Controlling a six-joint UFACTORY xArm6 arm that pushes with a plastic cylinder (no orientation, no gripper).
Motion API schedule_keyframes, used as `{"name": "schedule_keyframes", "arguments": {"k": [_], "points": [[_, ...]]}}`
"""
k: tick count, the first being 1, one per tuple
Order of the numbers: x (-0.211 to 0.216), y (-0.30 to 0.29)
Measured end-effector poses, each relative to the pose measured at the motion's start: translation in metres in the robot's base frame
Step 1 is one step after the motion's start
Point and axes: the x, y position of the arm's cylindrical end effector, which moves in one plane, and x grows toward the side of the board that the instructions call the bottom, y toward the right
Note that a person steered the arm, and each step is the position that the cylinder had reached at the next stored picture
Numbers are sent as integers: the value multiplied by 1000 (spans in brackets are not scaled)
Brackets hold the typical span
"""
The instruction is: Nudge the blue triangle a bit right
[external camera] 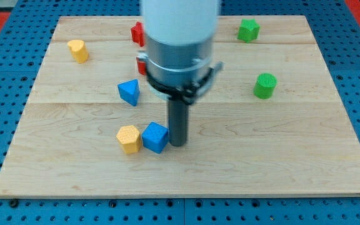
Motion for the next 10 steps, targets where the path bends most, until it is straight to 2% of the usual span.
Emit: {"name": "schedule_keyframes", "arguments": {"k": [1,2,3,4,5,6,7,8,9,10], "points": [[-10,-43],[-16,-14],[23,41],[32,86],[13,91],[56,66],[100,0],[94,-117],[52,-209],[8,-199]]}}
